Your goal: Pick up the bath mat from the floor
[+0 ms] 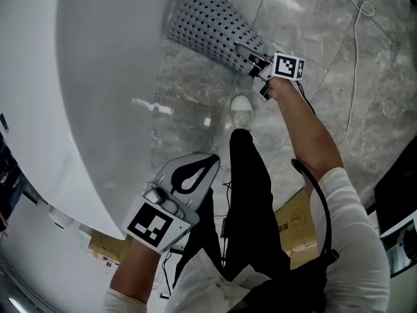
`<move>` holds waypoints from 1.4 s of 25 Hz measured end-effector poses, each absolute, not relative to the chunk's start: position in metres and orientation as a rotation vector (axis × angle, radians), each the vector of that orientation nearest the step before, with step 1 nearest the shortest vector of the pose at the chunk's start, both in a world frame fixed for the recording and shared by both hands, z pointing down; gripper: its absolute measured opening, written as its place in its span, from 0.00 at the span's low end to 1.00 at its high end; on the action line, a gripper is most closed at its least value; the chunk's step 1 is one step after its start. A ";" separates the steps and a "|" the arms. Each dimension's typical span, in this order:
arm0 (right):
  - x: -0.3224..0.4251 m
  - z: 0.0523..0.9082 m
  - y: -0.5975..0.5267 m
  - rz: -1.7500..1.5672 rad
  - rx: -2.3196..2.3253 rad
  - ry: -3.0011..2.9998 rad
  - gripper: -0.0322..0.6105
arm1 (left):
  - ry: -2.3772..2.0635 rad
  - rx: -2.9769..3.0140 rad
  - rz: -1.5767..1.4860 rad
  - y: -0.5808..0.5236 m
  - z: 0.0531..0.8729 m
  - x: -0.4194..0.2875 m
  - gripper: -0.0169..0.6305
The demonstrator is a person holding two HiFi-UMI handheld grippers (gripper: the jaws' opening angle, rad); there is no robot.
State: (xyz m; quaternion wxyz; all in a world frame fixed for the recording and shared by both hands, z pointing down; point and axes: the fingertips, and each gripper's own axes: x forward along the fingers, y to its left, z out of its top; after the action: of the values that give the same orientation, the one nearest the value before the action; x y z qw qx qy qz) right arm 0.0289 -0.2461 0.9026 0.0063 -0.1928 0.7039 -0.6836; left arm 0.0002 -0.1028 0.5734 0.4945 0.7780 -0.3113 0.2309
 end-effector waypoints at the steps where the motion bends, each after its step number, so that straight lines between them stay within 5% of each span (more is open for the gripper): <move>1: 0.028 0.893 -0.249 -2.139 -0.607 2.210 0.07 | -0.756 1.895 0.542 -0.106 0.564 0.001 0.04; 21: 0.053 0.676 -0.208 -2.123 -0.642 2.331 0.07 | -0.860 2.084 0.366 -0.075 0.397 -0.018 0.04; 35: 0.034 0.439 -0.114 -1.970 -0.616 2.367 0.07 | -0.882 2.272 0.369 0.011 0.269 -0.057 0.04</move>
State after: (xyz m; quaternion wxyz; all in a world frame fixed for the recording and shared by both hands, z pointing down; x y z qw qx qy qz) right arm 0.0336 -0.1141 0.4394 0.0006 -0.1962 0.7537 -0.6273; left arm -0.0570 0.0111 0.2690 0.3318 0.8695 -0.3374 0.1414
